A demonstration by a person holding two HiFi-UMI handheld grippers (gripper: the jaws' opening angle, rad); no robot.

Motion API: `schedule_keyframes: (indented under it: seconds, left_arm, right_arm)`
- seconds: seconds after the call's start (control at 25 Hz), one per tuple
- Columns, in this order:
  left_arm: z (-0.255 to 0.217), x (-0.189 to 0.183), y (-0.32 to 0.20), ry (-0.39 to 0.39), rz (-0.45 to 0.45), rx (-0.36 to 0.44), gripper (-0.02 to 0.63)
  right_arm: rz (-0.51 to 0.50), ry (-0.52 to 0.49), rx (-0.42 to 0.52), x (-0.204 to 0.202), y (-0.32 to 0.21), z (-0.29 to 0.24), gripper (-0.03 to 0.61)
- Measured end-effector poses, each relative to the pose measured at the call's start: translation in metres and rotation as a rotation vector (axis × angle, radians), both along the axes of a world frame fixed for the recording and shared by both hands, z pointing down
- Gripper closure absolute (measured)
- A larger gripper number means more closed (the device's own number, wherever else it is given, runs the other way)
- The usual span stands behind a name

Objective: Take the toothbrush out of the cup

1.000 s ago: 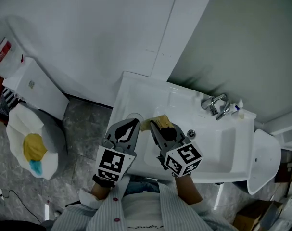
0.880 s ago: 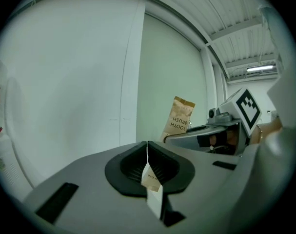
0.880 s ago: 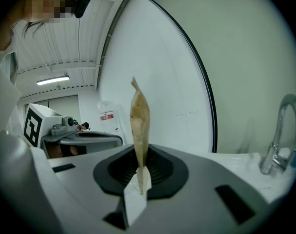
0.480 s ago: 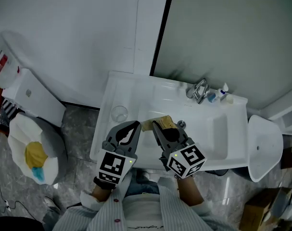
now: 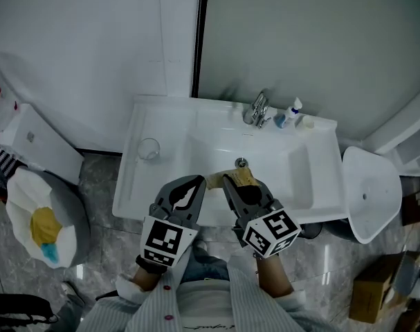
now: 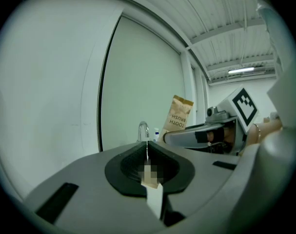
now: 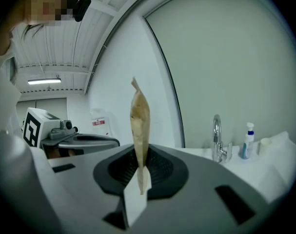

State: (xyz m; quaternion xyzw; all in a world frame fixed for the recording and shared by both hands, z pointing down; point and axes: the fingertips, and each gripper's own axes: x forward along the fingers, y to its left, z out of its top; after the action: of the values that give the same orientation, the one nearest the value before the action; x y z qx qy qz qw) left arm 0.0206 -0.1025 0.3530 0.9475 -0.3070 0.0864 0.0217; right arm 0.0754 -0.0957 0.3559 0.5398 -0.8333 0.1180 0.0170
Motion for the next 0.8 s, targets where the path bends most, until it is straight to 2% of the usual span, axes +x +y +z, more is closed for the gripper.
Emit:
schedule_keyframes:
  seconds: [0.4,0.8]
  left_arm:
    - [-0.002,0.015,0.034,0.011,0.015,0.009,0.594]
    - [-0.006,0.012,0.033,0.004,0.031,0.009,0.595]
  right_arm:
    - [0.006,0.006,-0.003,0.013,0.036,0.001,0.531]
    - [0.020,-0.011,-0.008,0.011,0.035,-0.001,0.531]
